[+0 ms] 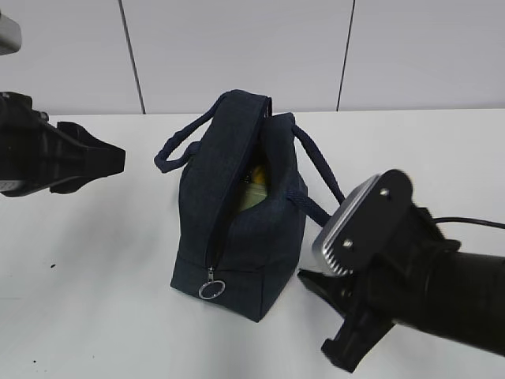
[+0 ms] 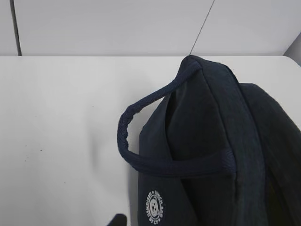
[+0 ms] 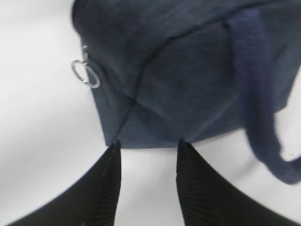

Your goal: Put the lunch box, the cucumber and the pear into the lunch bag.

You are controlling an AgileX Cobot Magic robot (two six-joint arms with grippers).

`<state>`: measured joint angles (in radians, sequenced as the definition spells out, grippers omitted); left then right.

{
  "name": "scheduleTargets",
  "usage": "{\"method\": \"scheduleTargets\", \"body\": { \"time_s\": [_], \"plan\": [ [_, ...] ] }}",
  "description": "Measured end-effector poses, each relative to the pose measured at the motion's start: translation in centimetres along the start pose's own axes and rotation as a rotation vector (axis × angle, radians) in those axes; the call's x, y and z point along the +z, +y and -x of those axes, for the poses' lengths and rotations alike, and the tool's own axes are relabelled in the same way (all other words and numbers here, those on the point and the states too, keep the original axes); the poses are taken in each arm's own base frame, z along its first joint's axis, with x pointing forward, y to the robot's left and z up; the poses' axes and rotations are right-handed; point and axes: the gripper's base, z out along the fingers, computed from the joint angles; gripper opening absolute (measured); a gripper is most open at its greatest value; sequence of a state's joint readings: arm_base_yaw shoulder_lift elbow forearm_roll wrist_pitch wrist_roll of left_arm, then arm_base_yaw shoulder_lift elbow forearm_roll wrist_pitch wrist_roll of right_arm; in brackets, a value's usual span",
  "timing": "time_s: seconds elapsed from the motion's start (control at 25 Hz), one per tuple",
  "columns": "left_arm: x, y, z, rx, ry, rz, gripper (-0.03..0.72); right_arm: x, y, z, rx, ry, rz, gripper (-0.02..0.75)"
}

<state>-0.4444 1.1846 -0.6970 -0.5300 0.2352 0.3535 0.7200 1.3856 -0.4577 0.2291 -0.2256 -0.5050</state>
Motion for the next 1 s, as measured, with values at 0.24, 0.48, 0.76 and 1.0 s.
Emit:
{"method": "scheduleTargets", "body": {
  "time_s": [0.24, 0.48, 0.76, 1.0],
  "plan": [
    [0.0, 0.0, 0.0, 0.002, 0.005, -0.001, 0.256, 4.3, 1.5, -0.6, 0.036, 0.025, 0.054, 0.312],
    [0.0, 0.0, -0.1, 0.003, 0.016, -0.005, 0.256, 7.0, 2.4, -0.3, 0.124, 0.031, 0.135, 0.312],
    [0.0, 0.0, -0.2, 0.012, 0.021, -0.004, 0.256, 7.2, 3.0, 0.4, 0.166, -0.011, 0.203, 0.312],
    [0.0, 0.0, -0.2, 0.014, 0.021, -0.004, 0.256, 7.7, 3.2, 0.5, 0.144, -0.018, 0.225, 0.312]
  ]
}}
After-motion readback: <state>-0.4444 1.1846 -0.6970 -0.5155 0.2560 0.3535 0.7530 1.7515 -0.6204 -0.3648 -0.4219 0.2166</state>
